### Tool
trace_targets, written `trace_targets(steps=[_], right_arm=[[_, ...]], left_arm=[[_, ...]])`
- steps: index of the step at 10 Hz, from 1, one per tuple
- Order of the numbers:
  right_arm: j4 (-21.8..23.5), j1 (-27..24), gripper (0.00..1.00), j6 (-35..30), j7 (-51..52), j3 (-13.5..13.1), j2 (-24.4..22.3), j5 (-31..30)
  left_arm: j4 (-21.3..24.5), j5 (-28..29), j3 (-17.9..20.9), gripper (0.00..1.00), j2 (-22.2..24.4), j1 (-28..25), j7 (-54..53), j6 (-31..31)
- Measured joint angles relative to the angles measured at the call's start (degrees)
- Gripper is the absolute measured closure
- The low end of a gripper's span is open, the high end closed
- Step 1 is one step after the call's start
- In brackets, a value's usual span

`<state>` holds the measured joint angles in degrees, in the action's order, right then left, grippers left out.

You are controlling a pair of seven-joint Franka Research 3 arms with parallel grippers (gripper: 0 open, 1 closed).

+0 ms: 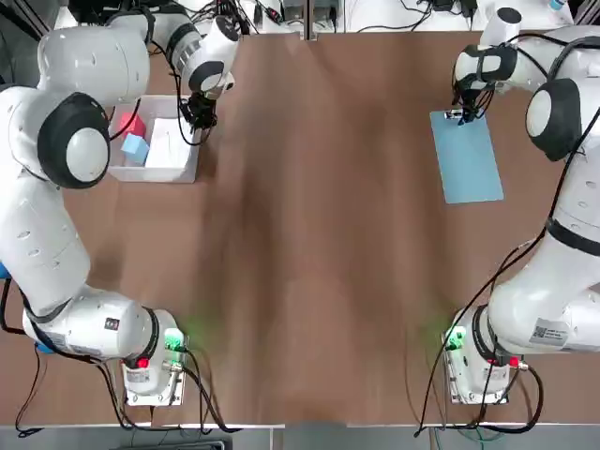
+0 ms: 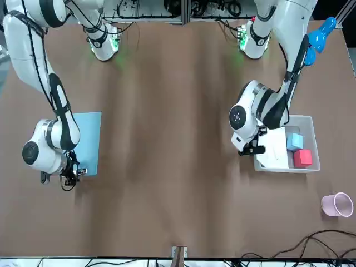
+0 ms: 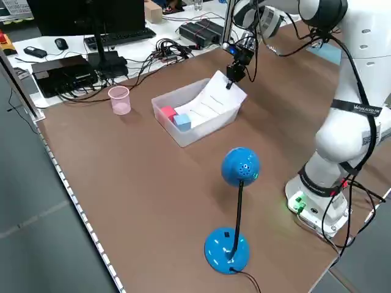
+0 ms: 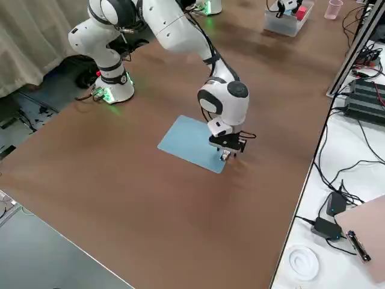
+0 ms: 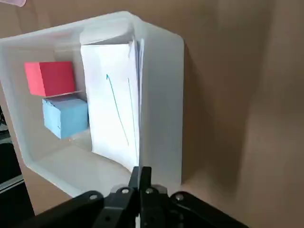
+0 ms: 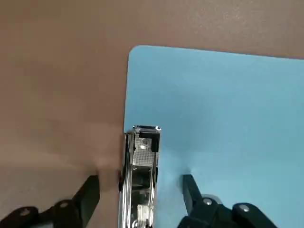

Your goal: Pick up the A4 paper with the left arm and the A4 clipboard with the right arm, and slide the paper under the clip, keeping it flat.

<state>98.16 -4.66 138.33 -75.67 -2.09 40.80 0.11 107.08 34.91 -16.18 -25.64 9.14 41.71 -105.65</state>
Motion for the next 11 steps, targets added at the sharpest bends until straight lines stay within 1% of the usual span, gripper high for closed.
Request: trace_targets(steps=[2,5,6,7,8,9,11], right_arm=[[0.0,0.0,0.26,0.0,0.0,0.0,0.0,0.0],[0.0,0.1,0.27,0.0,0.0,0.1,0.0,0.0],[0.0,0.1,0.32,0.0,-0.1,0.1,0.0,0.0],[0.0,0.1,0.34,0.0,-0.2,0.1,0.0,0.0],[-0.1,0.1,0.41,0.0,-0.2,0.1,0.0,0.0],[-0.1,0.1,0.44,0.0,-0.3,0.1,-0.1,0.0],[-0.1,0.1,0.45,0.0,-0.3,0.1,-0.1,0.1]], left_arm=[[-0.4,0.0,0.0,0.99,0.6,0.0,0.1,0.9],[-1.0,0.0,0.0,0.99,3.1,0.1,0.1,4.5],[-1.5,0.0,0.0,0.99,4.2,0.1,0.0,6.1],[-2.5,0.0,0.0,0.99,5.2,0.0,-0.2,7.6],[-4.2,0.0,0.0,0.99,6.1,-0.1,-0.8,9.0],[-6.2,-0.4,0.0,0.99,6.9,-0.1,-1.6,10.9],[-10.6,-2.4,-0.1,0.99,7.8,-0.1,-4.2,15.9]])
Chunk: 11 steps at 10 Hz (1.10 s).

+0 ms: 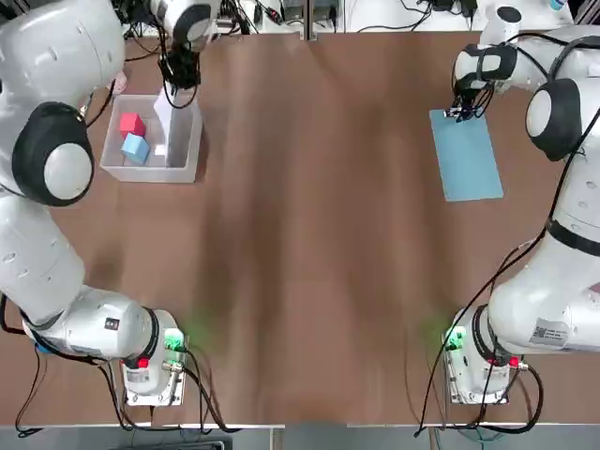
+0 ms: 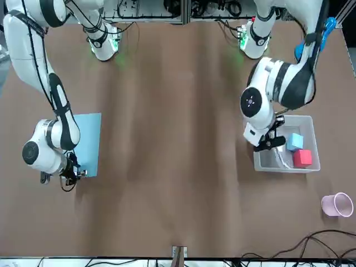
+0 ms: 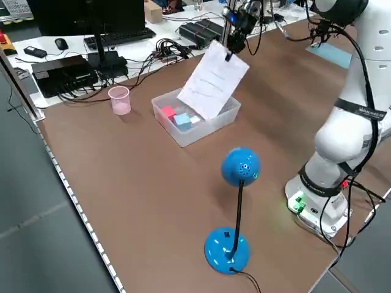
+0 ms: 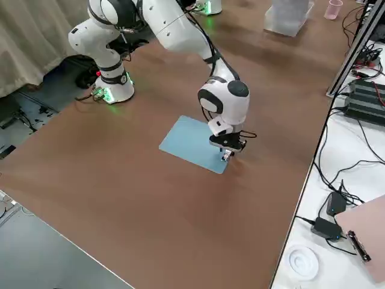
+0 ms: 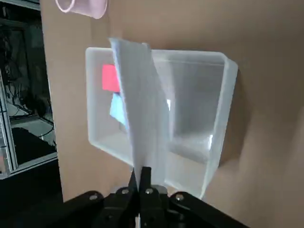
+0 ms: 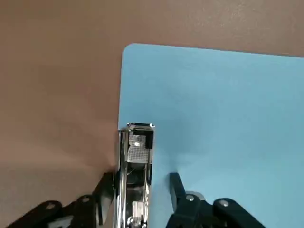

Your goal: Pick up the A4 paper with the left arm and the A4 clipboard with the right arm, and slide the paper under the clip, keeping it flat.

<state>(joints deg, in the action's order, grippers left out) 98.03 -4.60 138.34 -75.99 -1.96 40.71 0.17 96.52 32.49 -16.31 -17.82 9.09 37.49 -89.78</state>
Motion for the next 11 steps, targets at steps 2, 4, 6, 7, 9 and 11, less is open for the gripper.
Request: trace_targets(steps=[2,4,6,7,9,11], right_arm=[[-0.2,0.0,0.56,0.2,0.0,0.0,0.0,0.0],[-0.4,0.0,0.67,0.2,-0.5,0.1,-0.1,0.1],[-0.5,0.1,0.69,0.1,-1.1,0.1,-0.1,0.1],[-0.5,0.1,0.7,0.1,-1.3,0.1,-0.1,0.1],[-0.7,0.2,0.7,-0.7,-2.2,0.1,-0.1,0.1],[-1.5,1.3,0.7,-4.2,-4.7,0.3,-0.2,0.1]], left_arm=[[-4.1,-2.9,-0.1,0.99,1.0,0.0,-0.6,3.3],[-7.1,-6.1,0.0,0.99,2.1,-0.1,-0.6,4.7],[-8.8,-9.9,0.3,0.99,3.8,-0.4,-0.2,5.0],[-9.7,-12.2,0.5,0.99,4.6,-0.7,0.1,5.4],[-11.7,-14.4,0.6,0.99,5.4,-1.5,0.4,7.2],[-13.9,-14.6,0.4,0.99,5.6,-1.5,0.4,9.8]])
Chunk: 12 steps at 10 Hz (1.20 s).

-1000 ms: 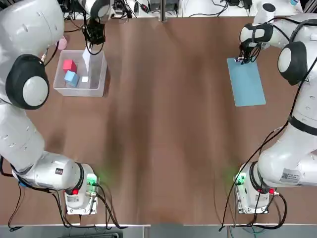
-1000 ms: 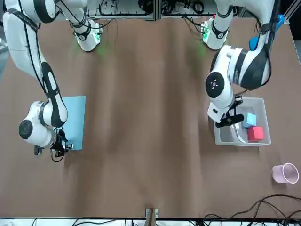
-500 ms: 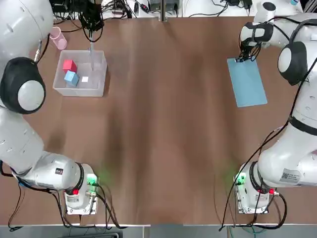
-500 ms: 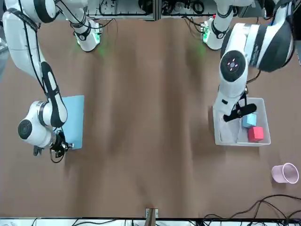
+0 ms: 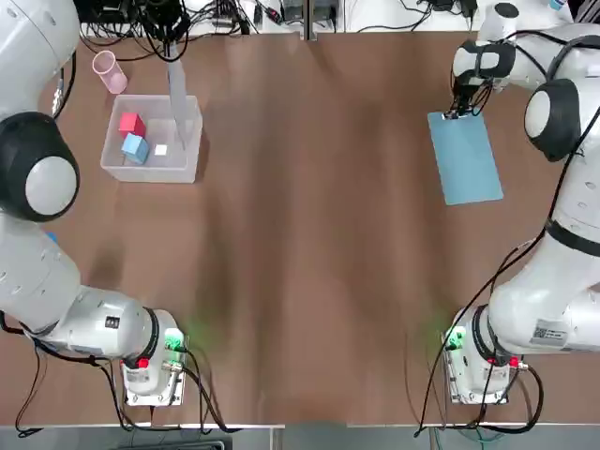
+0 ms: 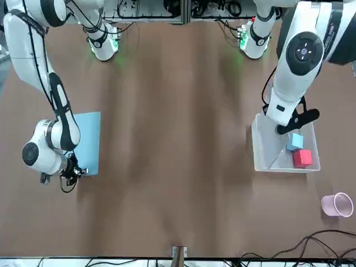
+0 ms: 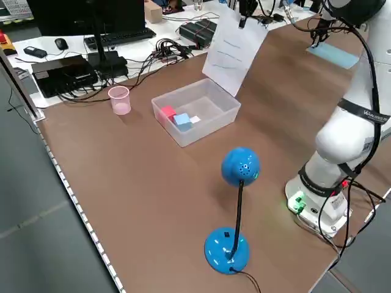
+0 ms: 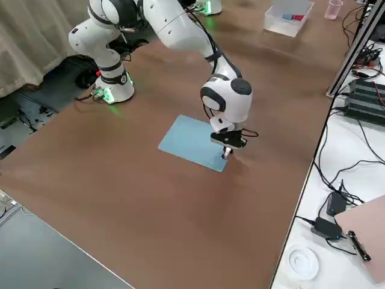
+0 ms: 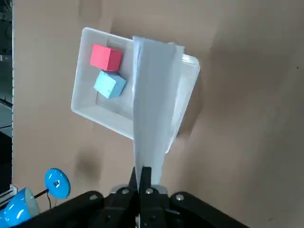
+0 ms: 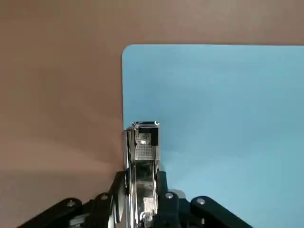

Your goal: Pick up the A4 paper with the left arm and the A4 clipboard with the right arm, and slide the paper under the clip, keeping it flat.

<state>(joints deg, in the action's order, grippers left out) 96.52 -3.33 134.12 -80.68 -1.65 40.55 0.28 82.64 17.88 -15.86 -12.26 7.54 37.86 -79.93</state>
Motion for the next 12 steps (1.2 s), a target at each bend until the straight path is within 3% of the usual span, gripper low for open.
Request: trace_targets(steps=[3,6,8,12], right_arm=[[-4.6,1.9,0.7,-9.4,-3.9,0.1,-1.1,0.0],[-10.4,4.1,0.7,-17.8,-7.4,0.3,-2.8,0.1],[-14.2,7.0,0.7,-19.1,-10.6,0.4,-2.9,0.2],[-20.2,12.5,0.7,-19.1,-18.2,0.5,-2.4,1.8]], left_arm=[[-0.9,-2.4,-0.6,0.99,0.3,0.5,0.8,1.2],[-1.2,-9.0,-0.6,0.99,1.3,0.4,3.7,1.3],[-1.2,-14.4,-0.4,0.99,1.3,0.2,5.6,0.2],[-1.2,-22.2,-0.1,0.99,1.3,-1.6,17.6,-7.8]])
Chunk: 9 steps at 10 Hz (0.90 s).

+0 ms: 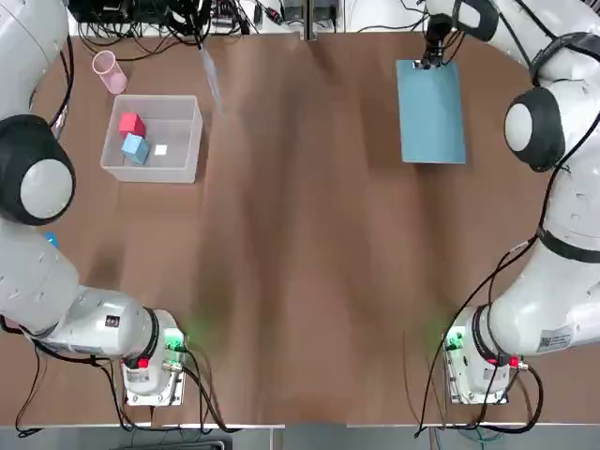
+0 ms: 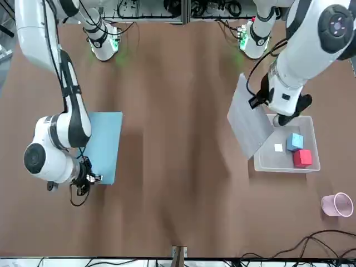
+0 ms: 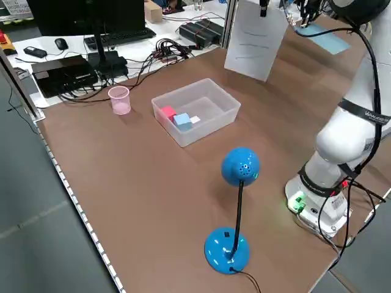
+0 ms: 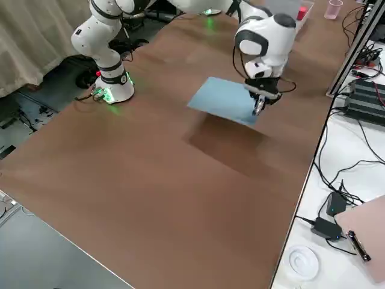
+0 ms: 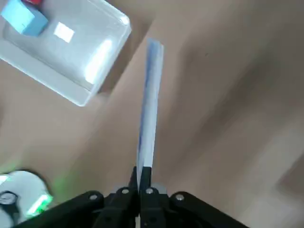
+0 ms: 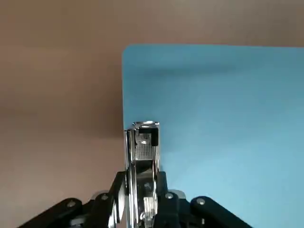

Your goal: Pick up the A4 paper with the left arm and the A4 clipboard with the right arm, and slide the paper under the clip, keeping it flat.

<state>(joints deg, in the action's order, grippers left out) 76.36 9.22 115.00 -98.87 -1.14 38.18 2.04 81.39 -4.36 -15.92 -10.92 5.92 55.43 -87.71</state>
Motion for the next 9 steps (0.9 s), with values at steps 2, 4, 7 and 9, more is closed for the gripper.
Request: trace_targets(steps=[2,4,7,9], right_arm=[[-2.2,2.8,0.7,0.0,-3.3,0.0,1.5,0.1],[-5.4,5.7,0.7,0.0,-6.7,0.0,4.2,2.9],[-10.9,10.3,0.7,0.0,-12.1,0.0,8.2,8.4],[-14.0,14.2,0.7,0.4,-16.3,0.0,10.9,9.6]], left_arm=[[-0.1,-2.2,0.1,0.99,0.0,-1.4,4.4,-2.1],[-0.3,-4.9,0.1,0.99,0.4,-4.0,7.8,-2.6],[-0.3,-5.8,0.2,0.99,0.5,-6.4,8.2,-2.4],[-0.1,-5.8,0.2,0.99,0.4,-6.4,8.2,-1.9]])
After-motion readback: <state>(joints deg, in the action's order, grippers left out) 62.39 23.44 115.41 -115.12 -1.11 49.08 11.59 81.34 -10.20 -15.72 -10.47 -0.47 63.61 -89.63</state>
